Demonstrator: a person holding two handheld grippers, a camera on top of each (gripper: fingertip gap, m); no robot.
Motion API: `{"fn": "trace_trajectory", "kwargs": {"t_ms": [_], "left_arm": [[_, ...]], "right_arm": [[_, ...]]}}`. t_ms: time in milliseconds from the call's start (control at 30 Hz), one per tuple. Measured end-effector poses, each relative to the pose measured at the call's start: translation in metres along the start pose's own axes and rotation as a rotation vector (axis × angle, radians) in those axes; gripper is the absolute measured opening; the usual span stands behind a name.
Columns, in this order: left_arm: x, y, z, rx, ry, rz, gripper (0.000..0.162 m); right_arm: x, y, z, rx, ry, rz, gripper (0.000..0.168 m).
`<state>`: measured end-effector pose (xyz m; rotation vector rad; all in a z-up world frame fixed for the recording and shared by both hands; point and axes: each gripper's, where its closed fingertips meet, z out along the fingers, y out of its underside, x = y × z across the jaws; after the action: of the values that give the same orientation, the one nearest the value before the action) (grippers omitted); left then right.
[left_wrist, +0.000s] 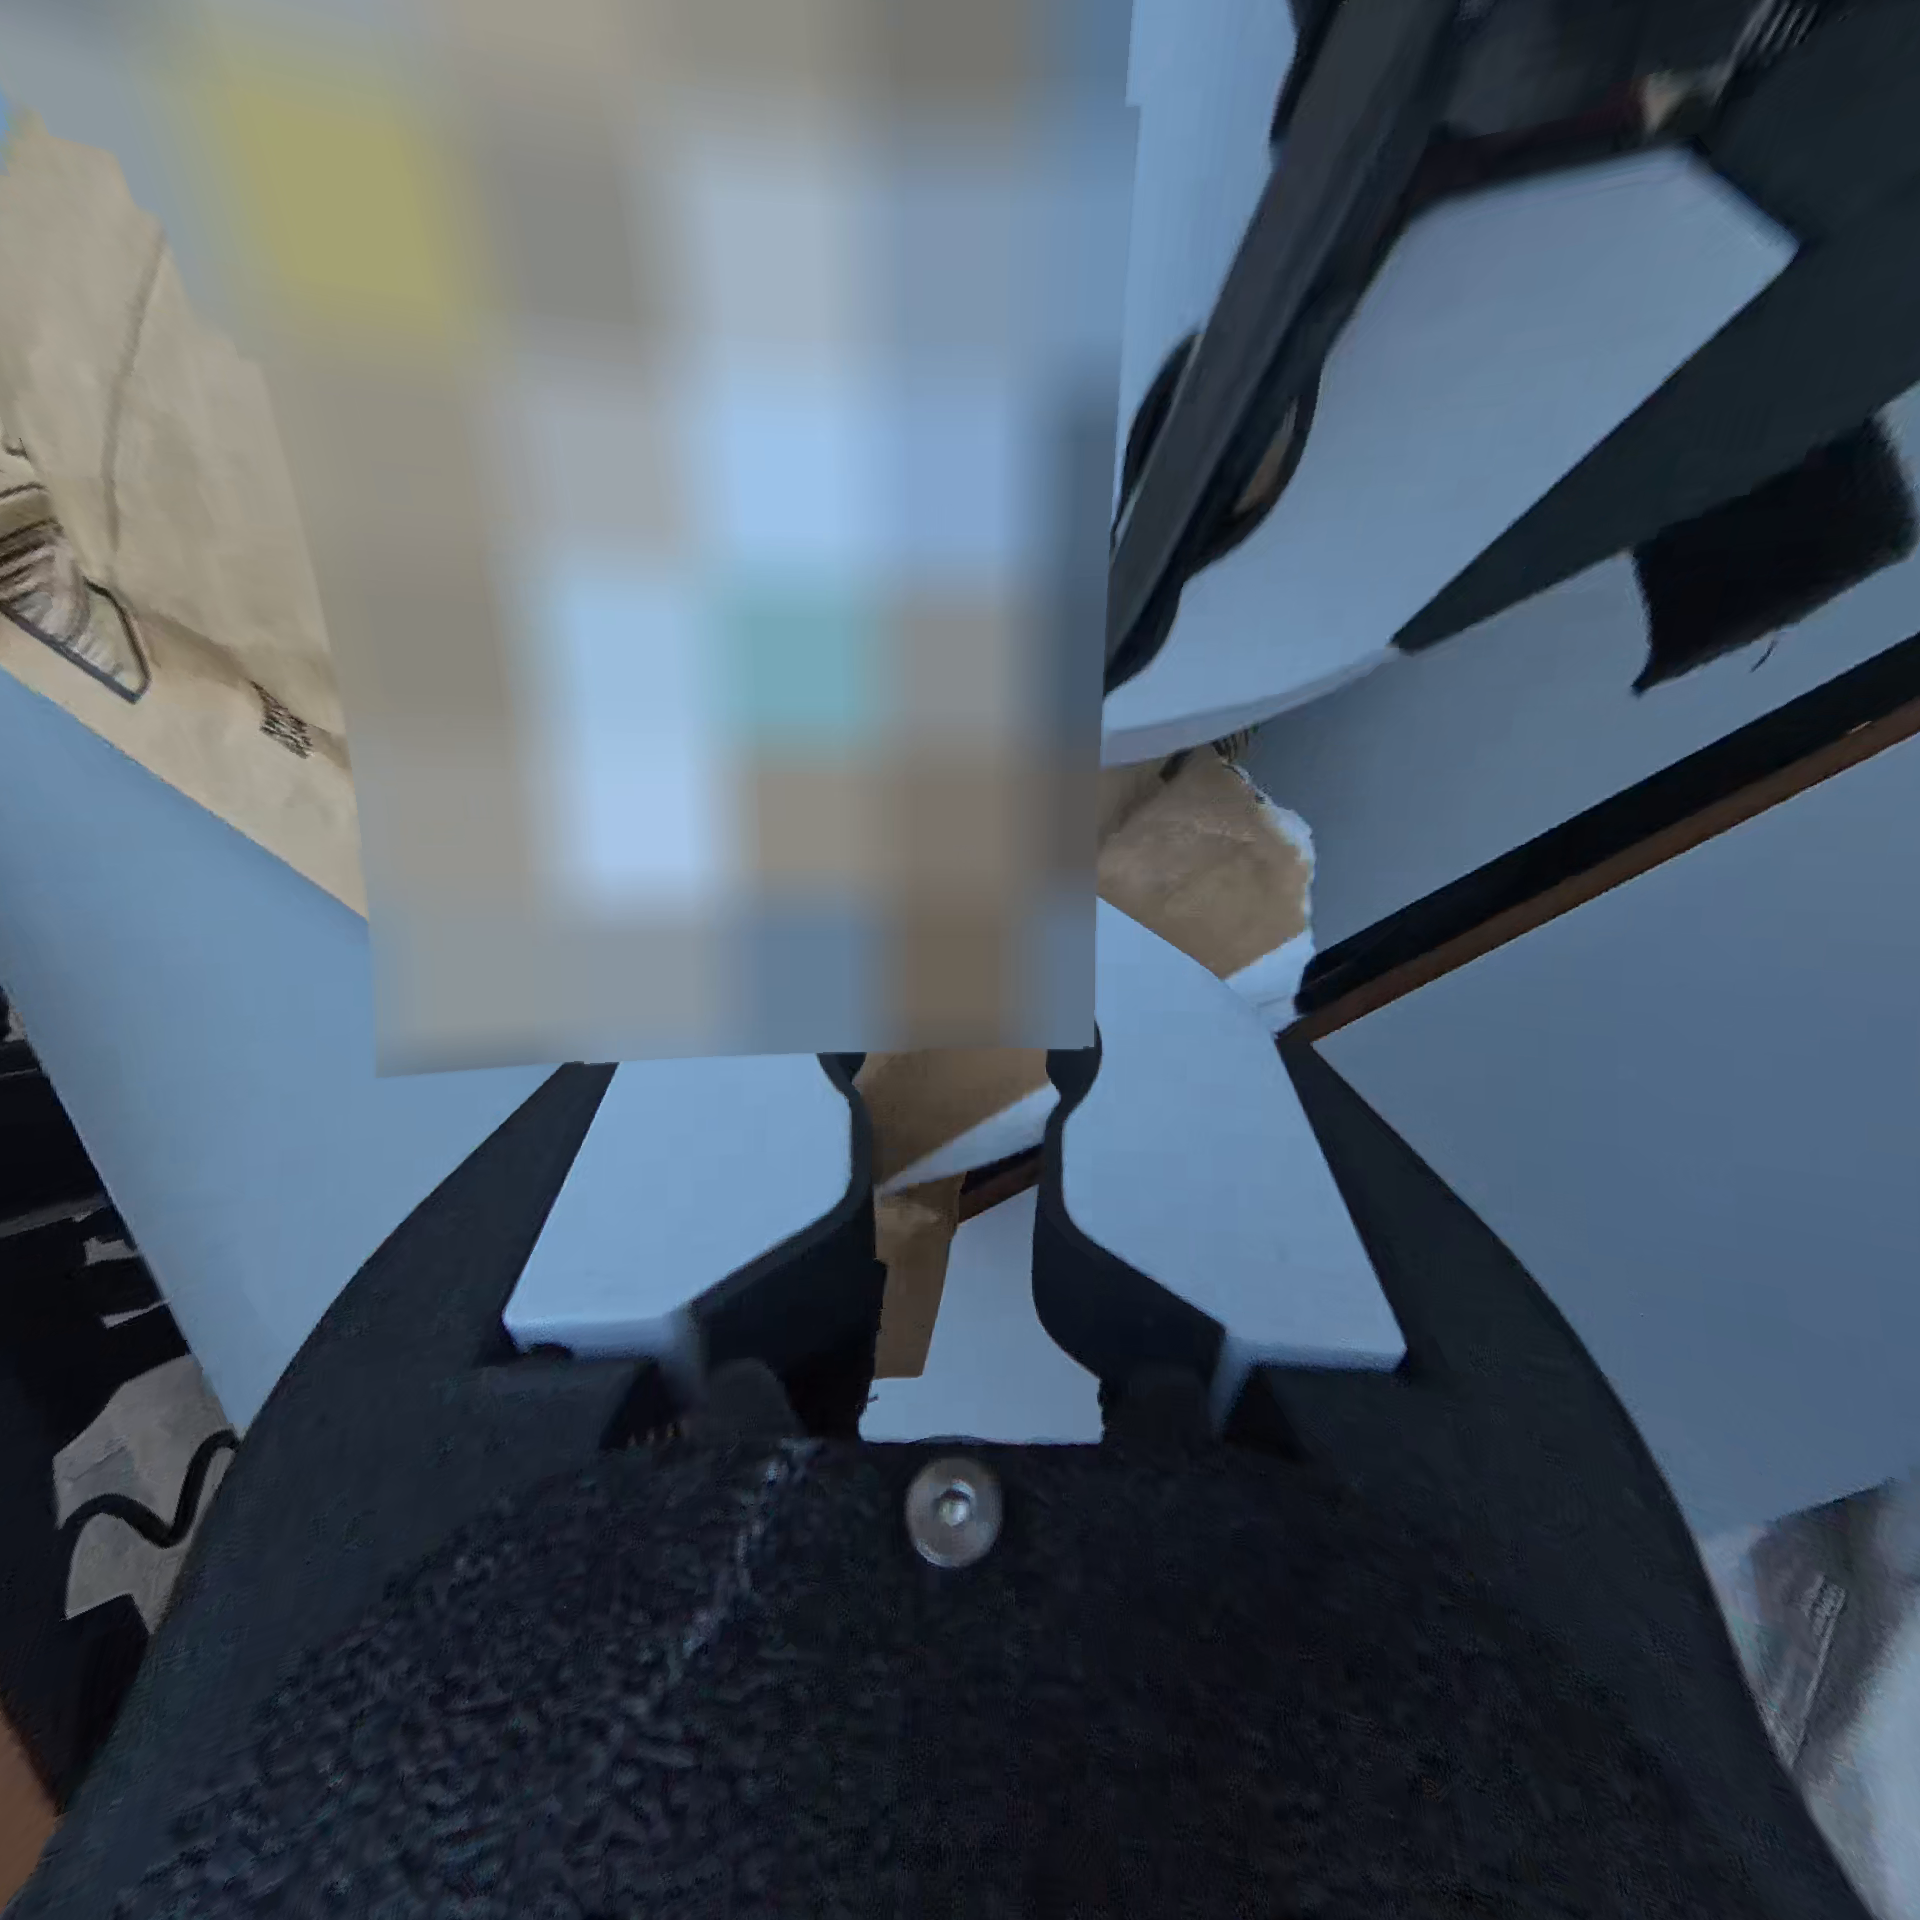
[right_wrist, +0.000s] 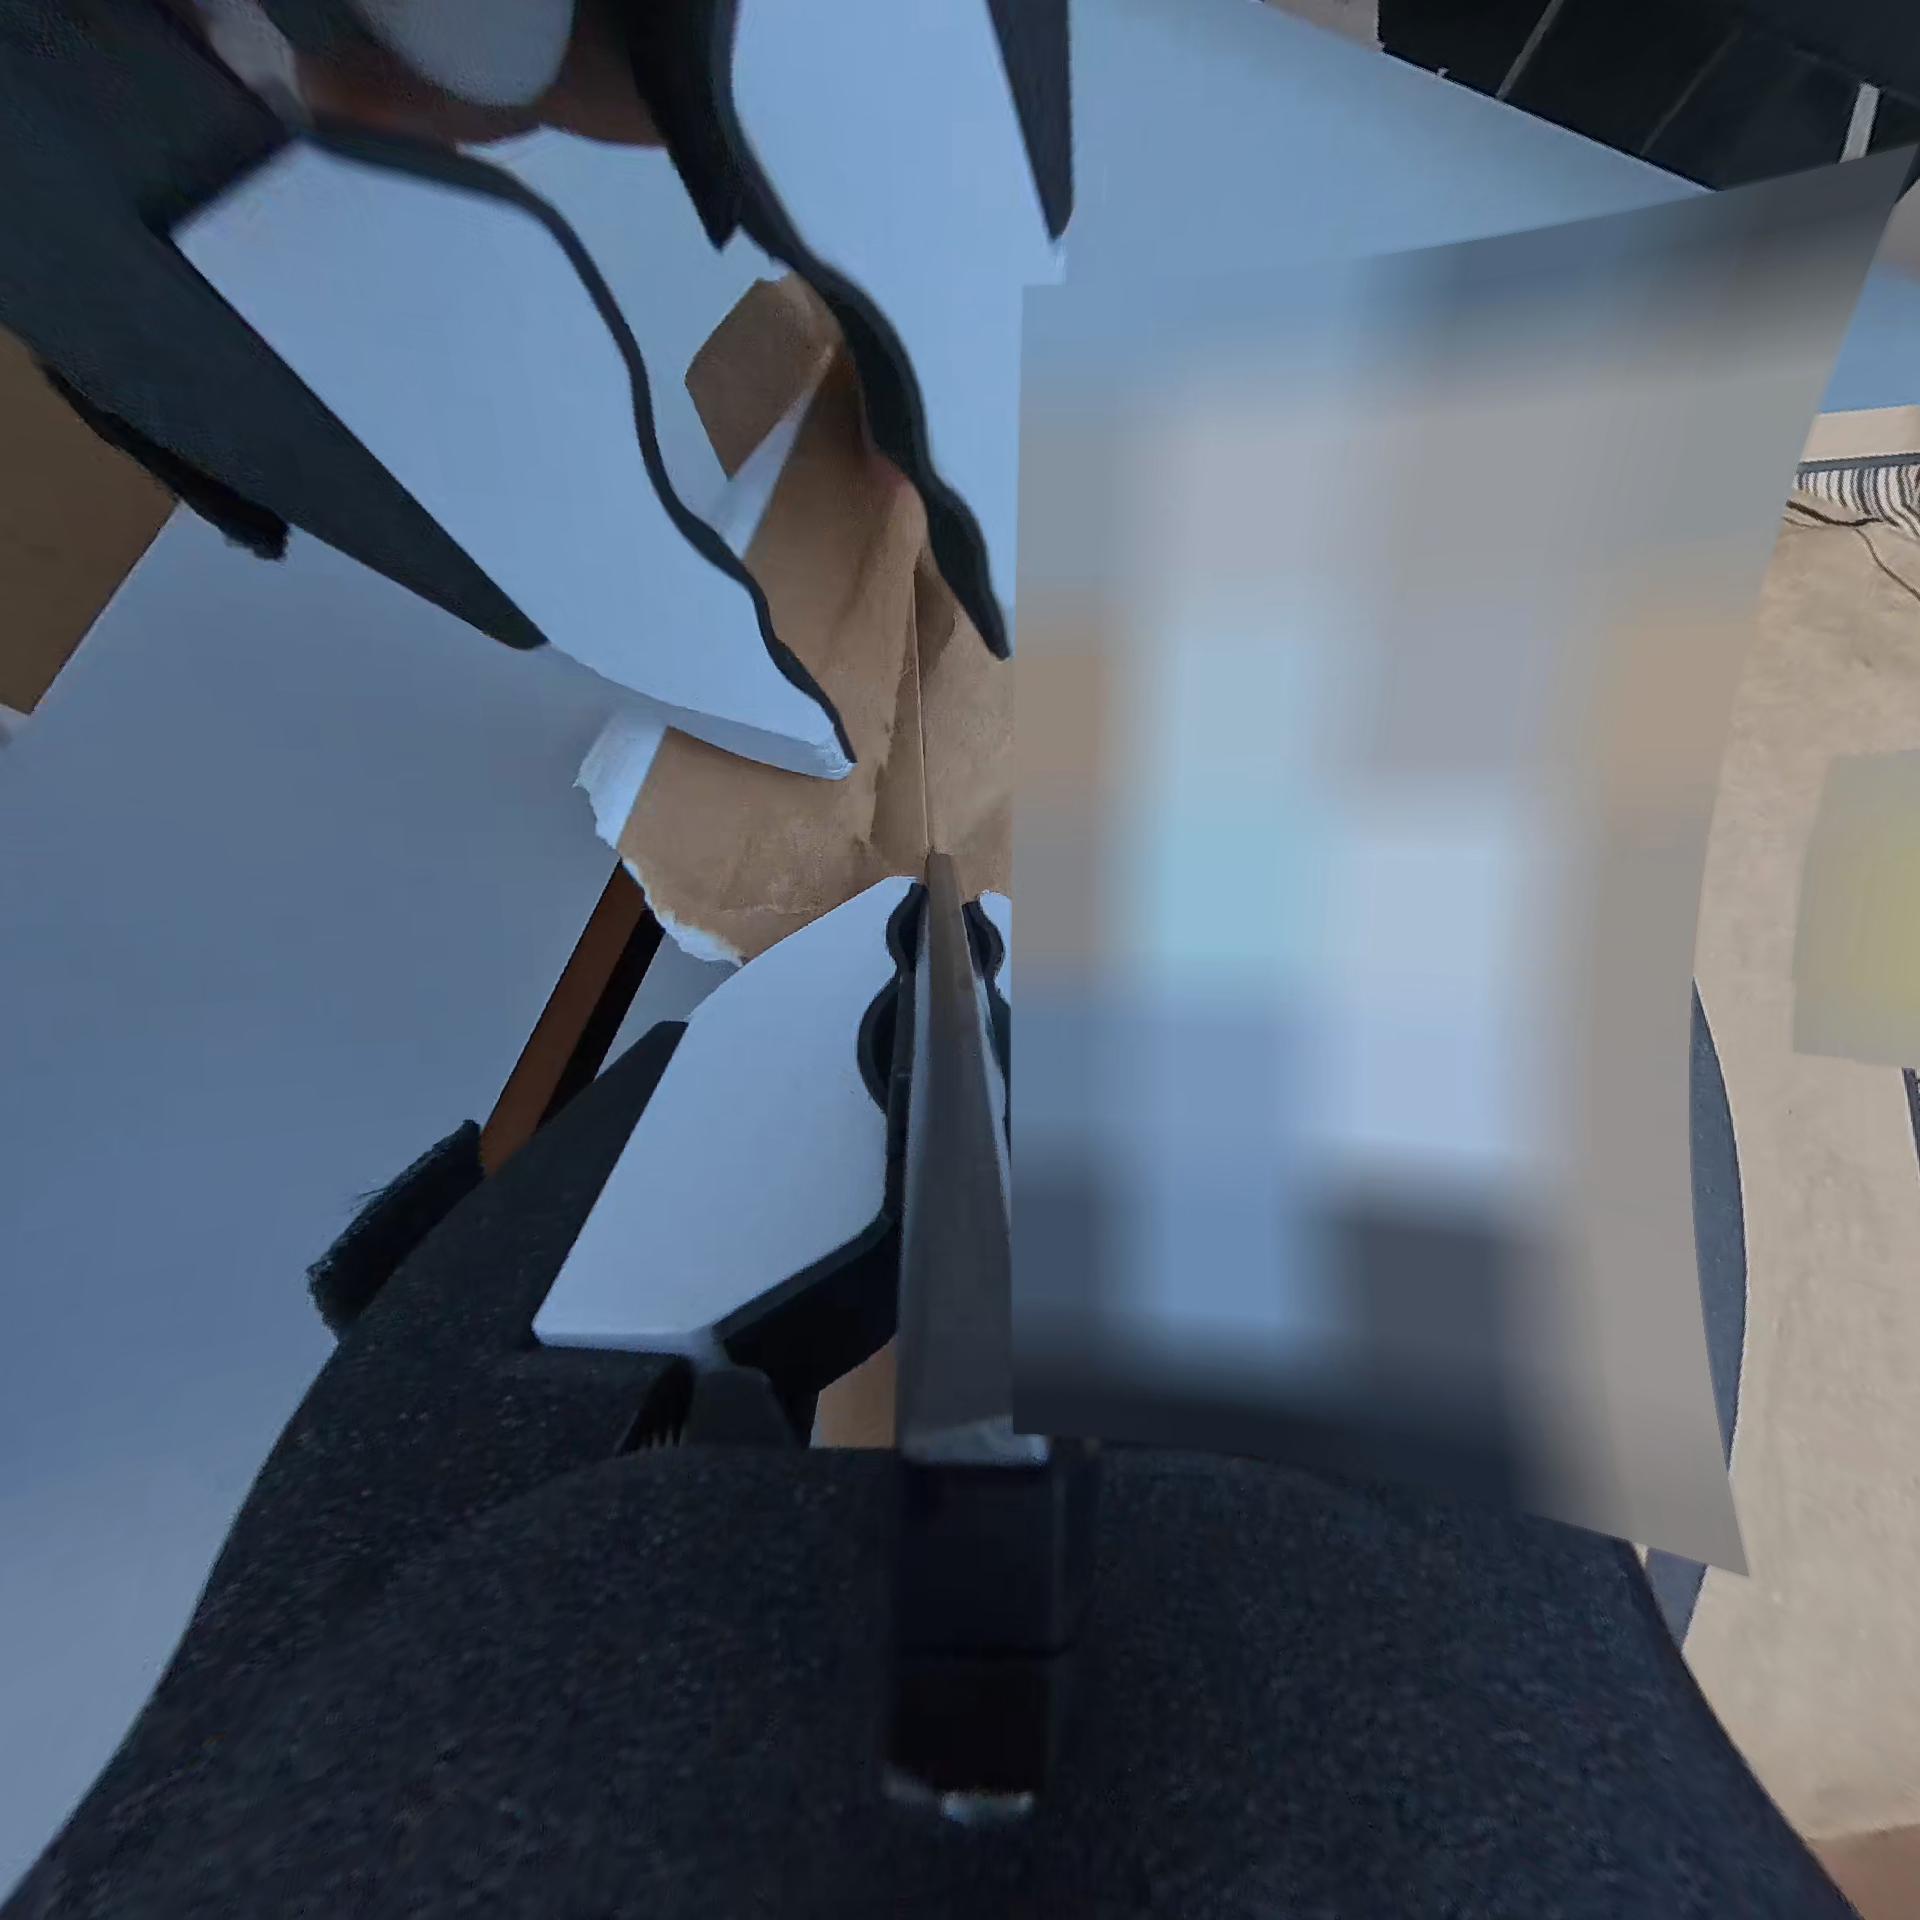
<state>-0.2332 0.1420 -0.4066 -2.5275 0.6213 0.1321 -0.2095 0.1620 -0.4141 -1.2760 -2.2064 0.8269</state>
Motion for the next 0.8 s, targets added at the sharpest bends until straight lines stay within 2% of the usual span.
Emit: {"fn": "trace_trajectory", "kwargs": {"t_ms": [133,300,467,800], "left_arm": [[0.007,0.016,0.021,0.025,-0.029,-0.019,0.031],[0.009,0.022,0.035,0.011,-0.206,0.226,0.021],[0.008,0.023,0.037,0.002,-0.227,0.152,0.021],[0.008,0.023,0.038,-0.044,-0.24,0.204,0.02]], "right_arm": [[-0.001,0.007,0.0,-0.003,0.013,0.003,0.007],[-0.002,0.008,-0.001,-0.02,0.041,-0.059,0.006],[-0.001,0.018,-0.013,-0.095,0.053,-0.156,0.007],[0.004,0.058,-0.045,-0.138,0.067,-0.237,0.007]]}}
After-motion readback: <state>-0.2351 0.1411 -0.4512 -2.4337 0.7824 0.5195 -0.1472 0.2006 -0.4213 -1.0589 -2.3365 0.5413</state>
